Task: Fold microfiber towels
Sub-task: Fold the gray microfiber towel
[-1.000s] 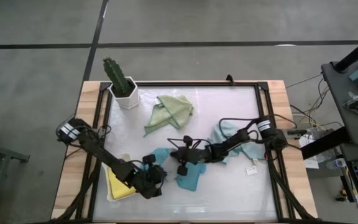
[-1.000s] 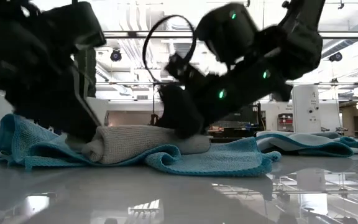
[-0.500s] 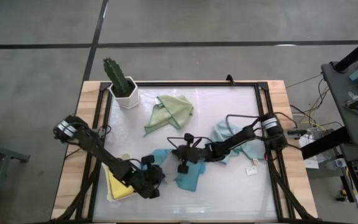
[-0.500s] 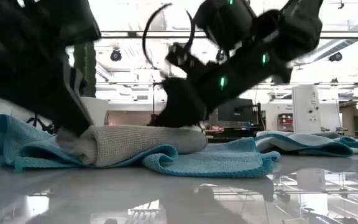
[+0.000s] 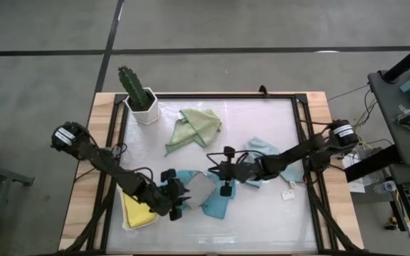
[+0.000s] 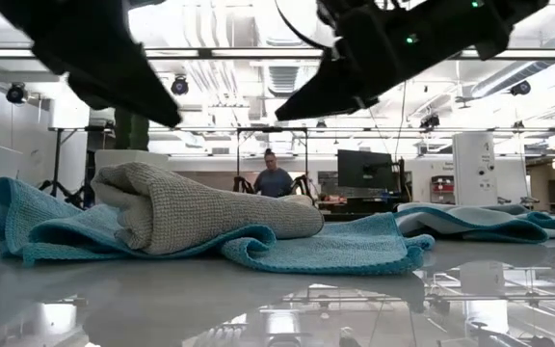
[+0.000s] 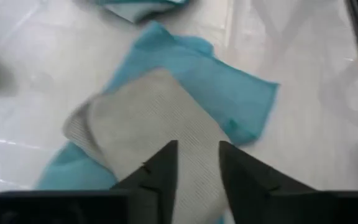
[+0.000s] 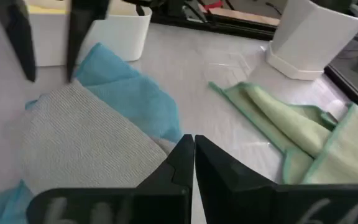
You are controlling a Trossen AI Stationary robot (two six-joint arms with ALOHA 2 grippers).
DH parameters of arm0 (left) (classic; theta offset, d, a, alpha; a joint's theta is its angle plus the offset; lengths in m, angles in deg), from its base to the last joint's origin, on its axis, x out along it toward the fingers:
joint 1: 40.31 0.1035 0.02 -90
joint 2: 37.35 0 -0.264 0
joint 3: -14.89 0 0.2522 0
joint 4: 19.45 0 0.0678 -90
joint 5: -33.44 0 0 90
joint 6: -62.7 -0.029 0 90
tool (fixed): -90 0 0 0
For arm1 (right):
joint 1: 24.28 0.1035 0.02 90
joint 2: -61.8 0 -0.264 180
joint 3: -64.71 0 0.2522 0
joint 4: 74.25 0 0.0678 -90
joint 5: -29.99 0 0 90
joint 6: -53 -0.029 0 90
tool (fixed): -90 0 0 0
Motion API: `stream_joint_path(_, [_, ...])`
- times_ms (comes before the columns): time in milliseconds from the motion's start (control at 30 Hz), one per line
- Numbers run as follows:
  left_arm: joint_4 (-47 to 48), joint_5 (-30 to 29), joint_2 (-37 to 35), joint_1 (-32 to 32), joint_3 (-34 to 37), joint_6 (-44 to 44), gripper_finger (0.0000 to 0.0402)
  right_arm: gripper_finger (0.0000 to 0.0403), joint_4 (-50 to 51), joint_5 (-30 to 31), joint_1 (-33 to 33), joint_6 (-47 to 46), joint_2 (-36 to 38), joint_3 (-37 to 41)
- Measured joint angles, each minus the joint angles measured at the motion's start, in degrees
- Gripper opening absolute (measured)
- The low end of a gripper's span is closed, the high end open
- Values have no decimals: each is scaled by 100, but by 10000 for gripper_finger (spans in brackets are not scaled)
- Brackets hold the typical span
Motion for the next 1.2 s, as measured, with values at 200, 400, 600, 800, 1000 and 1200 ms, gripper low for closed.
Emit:
stream_joint_path(200, [-232,-183,27,737,-13,70,173,8,-282,10,-44,551,498,422])
stream_joint_path(400, [-179,25,376,1421,2,542,186,8,-285,15,-138,619,687,563])
stream_joint_path(600, [-233,148,653,1531,4,563,186,8,-256,-11,-147,542,683,758])
stream_joint_path(800, [-440,383,1073,1531,-50,706,186,8,-263,-9,-169,521,683,780])
stream_joint_path(1000, [-524,510,1244,1531,-82,688,176,8,-259,-10,-168,512,683,780])
stream_joint_path(1200, [-538,811,1159,1524,-96,498,80,8,-254,-14,-168,502,682,785])
